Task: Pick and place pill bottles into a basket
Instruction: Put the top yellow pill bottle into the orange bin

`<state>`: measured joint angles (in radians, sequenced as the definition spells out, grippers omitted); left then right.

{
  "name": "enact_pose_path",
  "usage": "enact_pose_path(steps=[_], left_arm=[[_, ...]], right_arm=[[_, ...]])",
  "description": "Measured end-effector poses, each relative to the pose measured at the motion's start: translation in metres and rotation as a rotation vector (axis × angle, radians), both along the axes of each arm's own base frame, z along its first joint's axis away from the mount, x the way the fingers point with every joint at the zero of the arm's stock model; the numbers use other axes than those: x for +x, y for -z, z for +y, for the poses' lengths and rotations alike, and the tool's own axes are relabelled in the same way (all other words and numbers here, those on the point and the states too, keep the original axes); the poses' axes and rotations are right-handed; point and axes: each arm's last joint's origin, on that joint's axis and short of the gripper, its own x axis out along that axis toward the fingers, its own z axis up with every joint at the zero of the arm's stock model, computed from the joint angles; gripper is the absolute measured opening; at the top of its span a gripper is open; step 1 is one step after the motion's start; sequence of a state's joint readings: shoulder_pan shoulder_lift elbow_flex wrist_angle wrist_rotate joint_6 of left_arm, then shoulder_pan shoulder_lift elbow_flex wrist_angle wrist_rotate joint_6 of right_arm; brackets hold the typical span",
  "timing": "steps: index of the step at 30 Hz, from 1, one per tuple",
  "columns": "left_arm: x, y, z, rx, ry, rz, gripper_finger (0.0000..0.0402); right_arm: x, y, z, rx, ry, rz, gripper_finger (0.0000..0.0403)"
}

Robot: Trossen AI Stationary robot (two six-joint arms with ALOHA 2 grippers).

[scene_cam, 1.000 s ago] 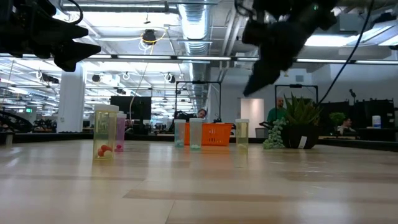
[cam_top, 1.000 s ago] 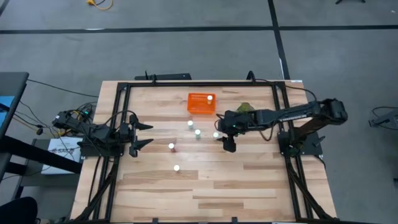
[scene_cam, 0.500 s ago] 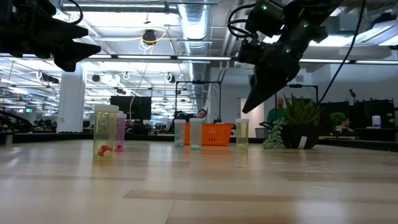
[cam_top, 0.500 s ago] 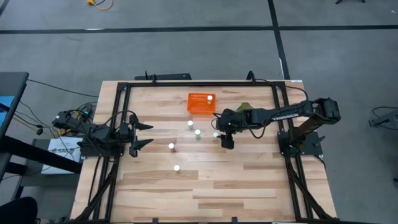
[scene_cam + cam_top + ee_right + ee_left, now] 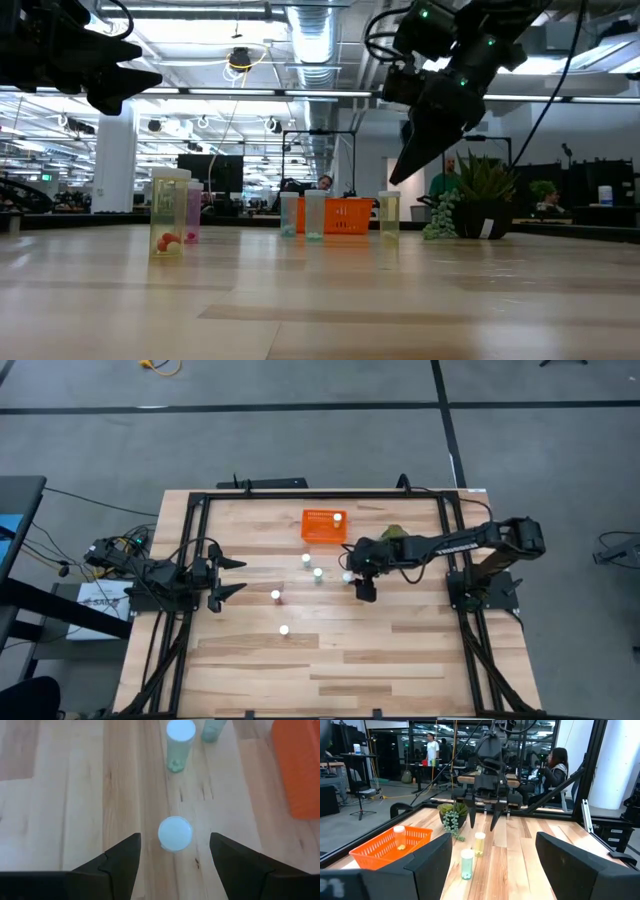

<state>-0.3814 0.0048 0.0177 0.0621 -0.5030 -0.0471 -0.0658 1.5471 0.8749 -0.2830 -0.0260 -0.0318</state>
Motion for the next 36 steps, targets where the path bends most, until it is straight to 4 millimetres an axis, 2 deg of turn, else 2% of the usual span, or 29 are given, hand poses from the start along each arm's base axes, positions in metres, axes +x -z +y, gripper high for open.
enact_pose_path(steps=[6, 9, 17, 30, 33, 36], left_arm=[[0.000, 0.000, 0.000, 0.000, 0.000, 0.000, 0.0277], [0.000, 0.000, 0.000, 0.000, 0.000, 0.000, 0.0277], [0.000, 0.000, 0.000, 0.000, 0.000, 0.000, 0.0277], [0.000, 0.000, 0.000, 0.000, 0.000, 0.000, 0.0277], [0.000, 0.000, 0.000, 0.000, 0.000, 0.000, 0.0277], [0.000, 0.000, 0.000, 0.000, 0.000, 0.000, 0.0277]], right_arm=[[0.010, 0.022, 0.001, 0.037, -0.031, 0.034, 0.0230], [0.015, 0.026, 0.001, 0.043, -0.036, 0.014, 0.0230], [0.016, 0.022, -0.002, 0.040, -0.030, -0.018, 0.0216], [0.016, 0.025, -0.003, 0.030, -0.038, -0.008, 0.0109], [0.017, 0.023, -0.004, 0.022, -0.045, 0.000, 0.0106], [0.023, 0.010, -0.009, 0.005, -0.059, 0.009, 0.0121]])
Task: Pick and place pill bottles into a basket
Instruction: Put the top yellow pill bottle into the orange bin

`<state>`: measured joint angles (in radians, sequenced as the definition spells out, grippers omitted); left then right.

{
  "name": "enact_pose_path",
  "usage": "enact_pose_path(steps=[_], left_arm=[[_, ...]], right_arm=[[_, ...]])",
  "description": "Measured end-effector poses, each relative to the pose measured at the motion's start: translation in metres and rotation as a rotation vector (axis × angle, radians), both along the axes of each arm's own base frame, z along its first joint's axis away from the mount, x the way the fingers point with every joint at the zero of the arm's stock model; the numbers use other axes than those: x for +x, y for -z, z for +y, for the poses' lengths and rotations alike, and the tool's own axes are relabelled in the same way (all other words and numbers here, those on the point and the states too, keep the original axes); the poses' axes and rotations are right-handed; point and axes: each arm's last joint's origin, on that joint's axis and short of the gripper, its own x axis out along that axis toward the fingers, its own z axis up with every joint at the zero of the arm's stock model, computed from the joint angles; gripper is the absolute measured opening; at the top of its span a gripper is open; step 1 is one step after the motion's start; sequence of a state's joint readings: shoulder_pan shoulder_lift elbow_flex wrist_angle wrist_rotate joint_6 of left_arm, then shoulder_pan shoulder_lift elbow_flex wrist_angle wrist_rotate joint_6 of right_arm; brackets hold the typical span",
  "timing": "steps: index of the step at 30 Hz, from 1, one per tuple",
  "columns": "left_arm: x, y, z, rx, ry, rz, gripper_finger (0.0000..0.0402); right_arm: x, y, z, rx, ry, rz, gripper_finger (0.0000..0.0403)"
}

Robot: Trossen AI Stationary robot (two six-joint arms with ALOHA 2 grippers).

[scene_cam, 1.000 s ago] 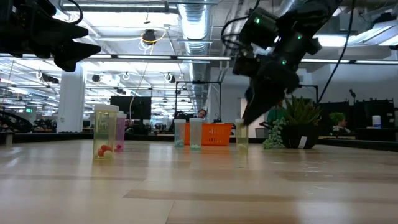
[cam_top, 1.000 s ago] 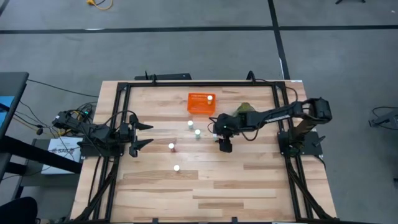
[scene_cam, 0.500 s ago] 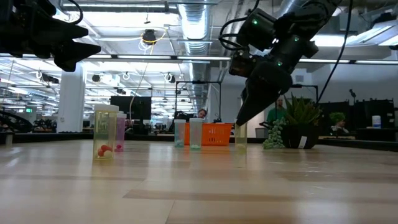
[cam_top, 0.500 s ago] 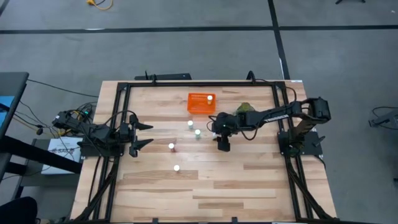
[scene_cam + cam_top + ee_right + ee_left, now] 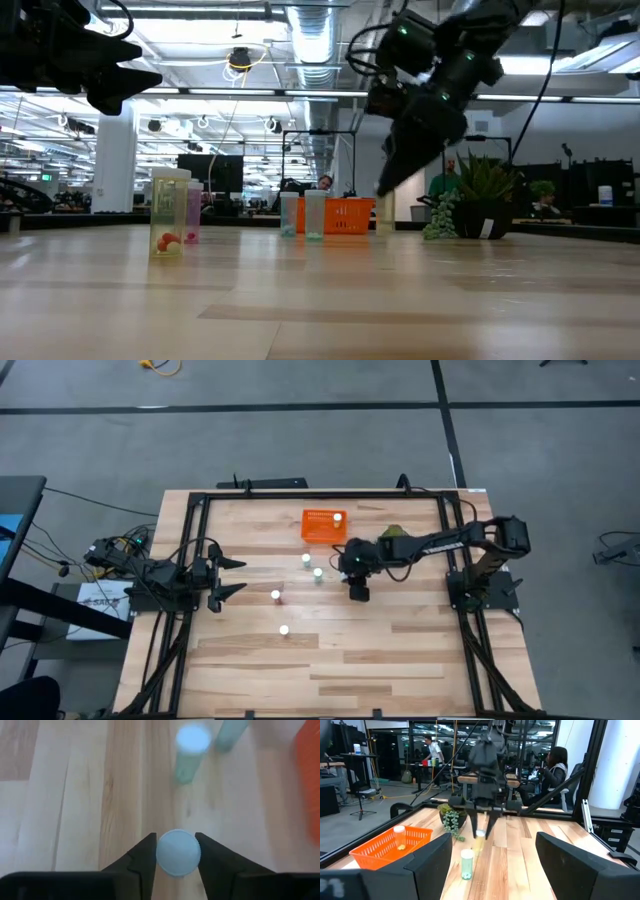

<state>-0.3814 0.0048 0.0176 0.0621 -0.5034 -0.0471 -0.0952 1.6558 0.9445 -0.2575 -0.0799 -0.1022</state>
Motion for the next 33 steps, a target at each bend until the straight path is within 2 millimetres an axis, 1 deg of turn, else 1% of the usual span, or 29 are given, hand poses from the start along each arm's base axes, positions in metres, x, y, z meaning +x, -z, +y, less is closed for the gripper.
enact_pose_path(steps=[4, 9, 11, 13, 18, 21, 27, 33], left_arm=[[0.000, 0.000, 0.000, 0.000, 0.000, 0.000, 0.0277], [0.000, 0.000, 0.000, 0.000, 0.000, 0.000, 0.0277], [0.000, 0.000, 0.000, 0.000, 0.000, 0.000, 0.0277], [0.000, 0.000, 0.000, 0.000, 0.000, 0.000, 0.0277], [0.000, 0.000, 0.000, 0.000, 0.000, 0.000, 0.0277], [0.000, 0.000, 0.000, 0.000, 0.000, 0.000, 0.0277], [0.000, 0.000, 0.000, 0.000, 0.000, 0.000, 0.0277], [0.000, 0.000, 0.000, 0.000, 0.000, -0.001, 0.0277]], right_arm=[[0.011, -0.029, -0.018, -0.060, -0.028, -0.014, 0.0133], [0.022, -0.069, -0.053, -0.166, -0.041, -0.108, 0.0115], [0.022, -0.080, -0.068, -0.191, -0.023, -0.135, 0.0110], [0.020, -0.086, -0.083, -0.192, 0.003, -0.154, 0.0111], [0.007, -0.085, -0.114, -0.119, 0.082, -0.152, 0.0128], [0.001, -0.076, -0.125, -0.082, 0.108, -0.169, 0.0129], [-0.004, -0.054, -0.124, -0.055, 0.122, -0.183, 0.0113], [-0.007, -0.042, -0.123, -0.045, 0.137, -0.189, 0.0122]])
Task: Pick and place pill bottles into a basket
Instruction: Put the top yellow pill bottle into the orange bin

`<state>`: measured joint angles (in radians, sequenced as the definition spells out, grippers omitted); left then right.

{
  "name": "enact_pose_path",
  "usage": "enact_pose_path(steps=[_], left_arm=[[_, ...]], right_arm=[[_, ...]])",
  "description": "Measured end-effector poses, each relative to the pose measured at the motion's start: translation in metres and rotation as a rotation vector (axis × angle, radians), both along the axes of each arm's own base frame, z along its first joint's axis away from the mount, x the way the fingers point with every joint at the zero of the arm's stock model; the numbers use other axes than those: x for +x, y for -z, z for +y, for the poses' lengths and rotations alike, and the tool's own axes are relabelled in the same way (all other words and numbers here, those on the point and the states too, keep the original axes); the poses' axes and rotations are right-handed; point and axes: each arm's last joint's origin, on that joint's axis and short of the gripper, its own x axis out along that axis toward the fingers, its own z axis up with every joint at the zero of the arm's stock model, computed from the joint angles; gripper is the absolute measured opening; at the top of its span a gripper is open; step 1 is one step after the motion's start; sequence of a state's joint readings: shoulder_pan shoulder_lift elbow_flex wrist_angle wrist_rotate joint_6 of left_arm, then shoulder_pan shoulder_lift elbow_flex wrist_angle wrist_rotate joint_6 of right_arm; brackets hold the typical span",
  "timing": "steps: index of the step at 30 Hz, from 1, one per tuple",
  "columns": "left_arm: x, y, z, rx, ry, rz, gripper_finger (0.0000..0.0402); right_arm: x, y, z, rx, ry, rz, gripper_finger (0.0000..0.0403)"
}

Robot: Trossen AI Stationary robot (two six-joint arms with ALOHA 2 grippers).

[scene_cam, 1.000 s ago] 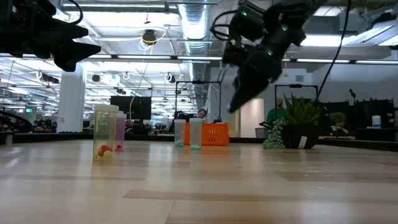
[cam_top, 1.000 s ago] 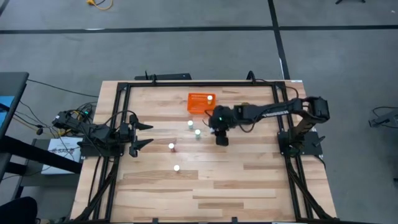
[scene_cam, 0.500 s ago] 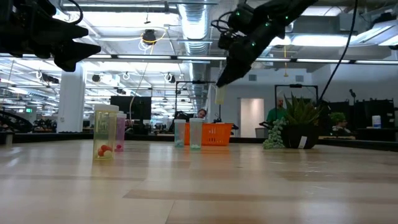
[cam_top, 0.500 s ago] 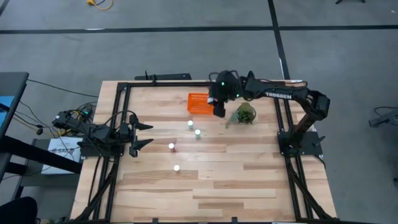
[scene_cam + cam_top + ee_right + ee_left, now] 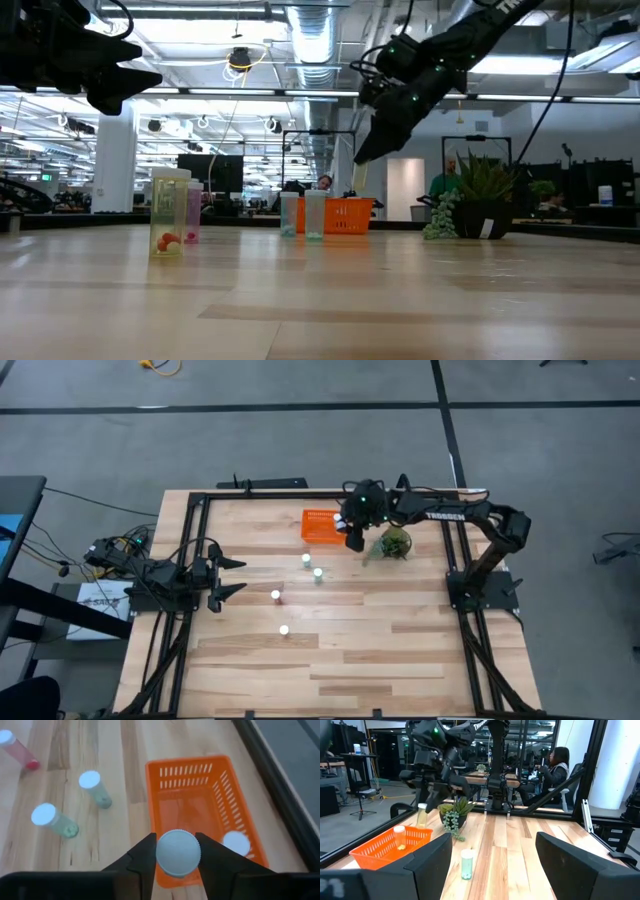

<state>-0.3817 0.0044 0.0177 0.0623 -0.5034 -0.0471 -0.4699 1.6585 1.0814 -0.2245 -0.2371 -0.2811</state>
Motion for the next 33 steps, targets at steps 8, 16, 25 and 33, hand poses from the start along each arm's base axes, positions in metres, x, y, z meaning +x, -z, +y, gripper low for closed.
enact_pose_path(steps=[8, 16, 25, 33], left_arm=[[0.000, 0.000, 0.000, 0.000, 0.000, 0.000, 0.0277], [0.000, 0.000, 0.000, 0.000, -0.001, 0.000, 0.0277], [0.000, 0.000, 0.000, 0.000, 0.001, 0.000, 0.0277], [0.000, 0.000, 0.000, 0.000, 0.000, 0.000, 0.0277]], right_arm=[[-0.002, 0.005, -0.001, 0.009, 0.016, -0.013, 0.0120], [0.005, 0.025, -0.004, 0.037, 0.022, 0.032, 0.0123], [0.019, 0.044, -0.013, 0.046, 0.014, 0.075, 0.0122], [0.012, 0.045, -0.021, 0.066, 0.048, 0.102, 0.0125]])
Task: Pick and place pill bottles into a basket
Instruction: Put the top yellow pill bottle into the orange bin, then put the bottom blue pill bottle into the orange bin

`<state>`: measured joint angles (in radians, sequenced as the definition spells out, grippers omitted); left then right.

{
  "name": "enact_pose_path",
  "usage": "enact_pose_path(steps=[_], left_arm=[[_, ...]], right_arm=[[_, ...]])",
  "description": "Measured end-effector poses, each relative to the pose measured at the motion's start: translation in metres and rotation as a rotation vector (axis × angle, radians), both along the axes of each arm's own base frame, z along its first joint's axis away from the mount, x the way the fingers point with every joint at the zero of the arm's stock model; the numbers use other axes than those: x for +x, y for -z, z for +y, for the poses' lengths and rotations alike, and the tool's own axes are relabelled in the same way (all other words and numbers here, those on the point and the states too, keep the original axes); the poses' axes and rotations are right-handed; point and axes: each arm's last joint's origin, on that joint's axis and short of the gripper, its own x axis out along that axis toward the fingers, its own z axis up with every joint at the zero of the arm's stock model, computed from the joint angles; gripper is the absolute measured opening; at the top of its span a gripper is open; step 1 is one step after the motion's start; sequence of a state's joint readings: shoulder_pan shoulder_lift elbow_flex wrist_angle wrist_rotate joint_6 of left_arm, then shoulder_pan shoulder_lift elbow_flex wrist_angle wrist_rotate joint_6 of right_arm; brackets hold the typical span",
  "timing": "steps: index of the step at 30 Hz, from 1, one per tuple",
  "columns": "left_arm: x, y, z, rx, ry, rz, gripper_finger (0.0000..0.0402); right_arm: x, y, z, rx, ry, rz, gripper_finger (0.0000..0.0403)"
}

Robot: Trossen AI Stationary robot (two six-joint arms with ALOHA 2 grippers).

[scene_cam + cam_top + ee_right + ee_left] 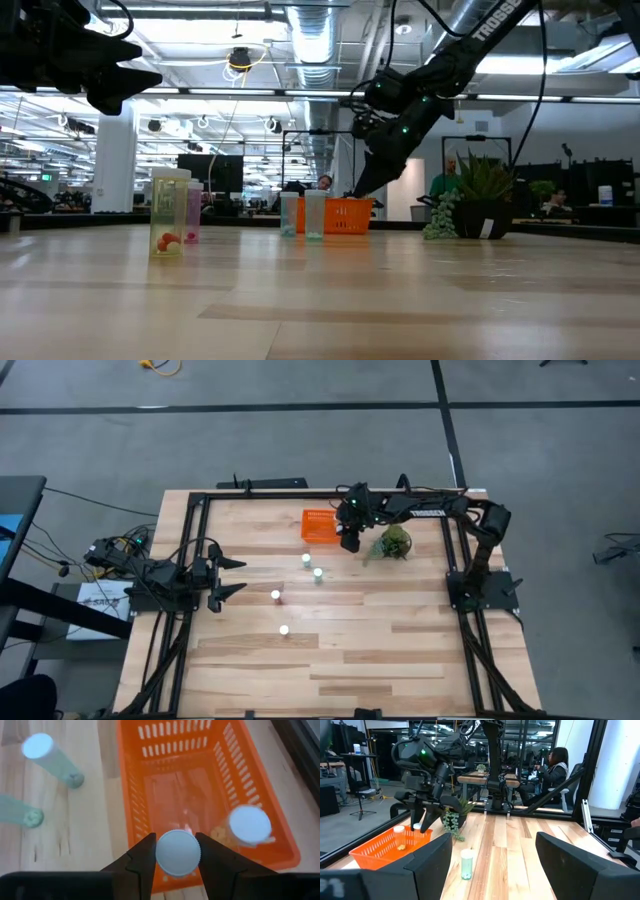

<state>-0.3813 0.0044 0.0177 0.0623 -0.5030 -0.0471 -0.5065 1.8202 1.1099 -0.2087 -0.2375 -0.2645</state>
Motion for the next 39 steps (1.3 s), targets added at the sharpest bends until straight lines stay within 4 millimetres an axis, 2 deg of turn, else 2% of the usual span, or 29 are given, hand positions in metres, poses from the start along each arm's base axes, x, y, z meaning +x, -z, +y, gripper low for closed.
enact_pose_path(steps=[13, 26, 29, 34, 39], left_arm=[[0.000, 0.000, 0.000, 0.000, 0.000, 0.000, 0.0277], [0.000, 0.000, 0.000, 0.000, 0.000, 0.000, 0.0277], [0.000, 0.000, 0.000, 0.000, 0.000, 0.000, 0.0277], [0.000, 0.000, 0.000, 0.000, 0.000, 0.000, 0.0277], [0.000, 0.000, 0.000, 0.000, 0.001, 0.000, 0.0277]], right_arm=[[-0.001, 0.001, 0.000, 0.016, 0.011, 0.012, 0.0134], [0.001, -0.002, -0.001, 0.003, 0.021, -0.017, 0.0186], [0.005, -0.013, -0.002, -0.011, 0.006, -0.017, 0.0193], [0.016, -0.046, 0.000, 0.008, -0.015, 0.021, 0.0196], [0.036, -0.070, 0.031, -0.004, -0.131, 0.027, 0.0194]])
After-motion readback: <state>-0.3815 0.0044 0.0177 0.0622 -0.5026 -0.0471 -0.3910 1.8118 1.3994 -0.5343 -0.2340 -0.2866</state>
